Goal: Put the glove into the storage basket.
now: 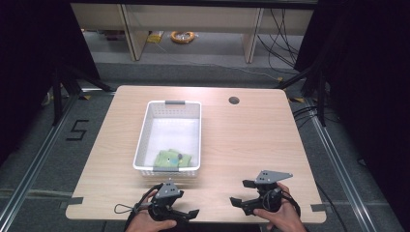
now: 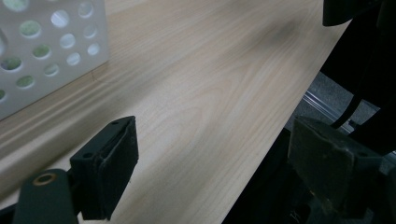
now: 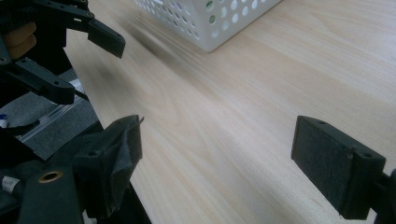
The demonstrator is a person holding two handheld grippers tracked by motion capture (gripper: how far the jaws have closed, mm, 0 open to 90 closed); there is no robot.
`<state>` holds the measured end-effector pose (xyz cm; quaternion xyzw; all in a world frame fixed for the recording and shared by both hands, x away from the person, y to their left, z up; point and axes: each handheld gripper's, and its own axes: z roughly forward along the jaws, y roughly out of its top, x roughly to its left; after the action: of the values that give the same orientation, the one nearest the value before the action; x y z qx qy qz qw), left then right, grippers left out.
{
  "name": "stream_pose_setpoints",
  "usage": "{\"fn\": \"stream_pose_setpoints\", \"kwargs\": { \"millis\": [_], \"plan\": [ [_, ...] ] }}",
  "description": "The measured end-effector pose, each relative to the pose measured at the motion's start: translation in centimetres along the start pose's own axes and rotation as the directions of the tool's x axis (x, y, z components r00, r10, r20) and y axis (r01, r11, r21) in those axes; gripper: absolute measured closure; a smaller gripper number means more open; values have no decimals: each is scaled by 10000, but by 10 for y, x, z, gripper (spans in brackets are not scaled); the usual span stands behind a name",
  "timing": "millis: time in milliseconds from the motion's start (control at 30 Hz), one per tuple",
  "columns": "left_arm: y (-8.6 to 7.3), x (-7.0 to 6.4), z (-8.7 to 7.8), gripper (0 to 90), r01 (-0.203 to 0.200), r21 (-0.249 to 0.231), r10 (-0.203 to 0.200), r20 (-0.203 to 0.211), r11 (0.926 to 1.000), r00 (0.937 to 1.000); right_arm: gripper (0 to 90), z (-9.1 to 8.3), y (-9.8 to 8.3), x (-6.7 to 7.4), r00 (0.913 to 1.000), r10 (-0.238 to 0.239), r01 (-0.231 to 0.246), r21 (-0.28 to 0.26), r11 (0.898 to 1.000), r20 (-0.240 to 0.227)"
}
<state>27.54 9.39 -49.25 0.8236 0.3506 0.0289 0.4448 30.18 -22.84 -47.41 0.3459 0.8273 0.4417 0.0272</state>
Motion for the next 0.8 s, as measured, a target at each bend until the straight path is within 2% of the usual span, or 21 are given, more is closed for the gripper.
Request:
{"fn": "stream_pose_setpoints", "kwargs": {
  "millis": [33,67,100,200,233,300,333,367,400,467,500,533,567,600,633,700,733,767,800],
  "plan": [
    [-1,-1,1,155,100,7,-100,-3,9999,10000,172,0,-2,3,9995,268,-267,40,9996,-143],
    [-1,0,0,155,-202,191,204,-74,9996,9998,172,0,-2,3,9999,158,-158,48,9999,9],
    [-2,-1,2,155,-50,97,51,-71,9999,10000,171,0,-3,1,9997,-232,232,-58,9997,93],
    [-6,-2,2,155,-121,84,121,65,9999,9999,172,1,-6,2,9997,-133,136,127,9998,-228],
    [-6,-2,2,155,-104,91,104,50,9999,9999,171,1,-7,4,9999,-164,164,98,9998,-38],
    [-8,-2,2,155,-96,179,96,19,9998,10000,172,0,-8,6,10000,-54,55,198,9998,-60],
    [-9,-3,2,155,-49,204,49,14,9998,10000,172,0,-9,6,9999,-170,169,179,9997,18],
    [-9,-2,2,155,-270,230,269,21,9994,9996,172,1,-10,6,9995,-308,308,97,9995,1],
    [-9,-3,2,155,-276,258,275,35,9993,9996,172,0,-10,5,9985,-528,526,166,9985,119],
    [-10,-4,3,155,-50,243,49,75,9997,10000,172,1,-11,9,9998,-158,156,232,9996,99],
    [-11,-3,2,155,-318,378,321,-79,9988,9995,172,1,-11,8,9995,-328,329,261,9991,-47],
    [-11,-5,3,155,-234,204,232,73,9995,9997,172,1,-12,8,9987,-502,503,269,9984,-29],
    [-12,-5,3,155,-182,209,180,103,9996,9998,172,1,-13,10,9995,-295,292,287,9992,103],
    [-13,-6,3,155,-47,297,44,83,9995,10000,171,1,-13,11,9998,-169,167,306,9994,43],
    [-13,-5,2,155,-323,490,323,2,9983,9995,171,1,-14,10,9989,-470,468,315,9984,57],
    [-15,-8,3,155,-183,437,180,80,9989,9998,171,2,-15,9,9984,-562,562,366,9978,-10],
    [-16,-8,3,155,-246,511,242,87,9984,9997,171,0,-16,10,9988,-492,488,472,9977,84],
    [-16,-7,3,155,-540,618,539,29,9966,9985,171,2,-17,9,9978,-646,653,400,9971,-176],
    [-17,-8,3,155,-311,593,309,35,9978,9995,171,1,-18,13,9996,-249,255,562,9981,-103]
  ]
}}
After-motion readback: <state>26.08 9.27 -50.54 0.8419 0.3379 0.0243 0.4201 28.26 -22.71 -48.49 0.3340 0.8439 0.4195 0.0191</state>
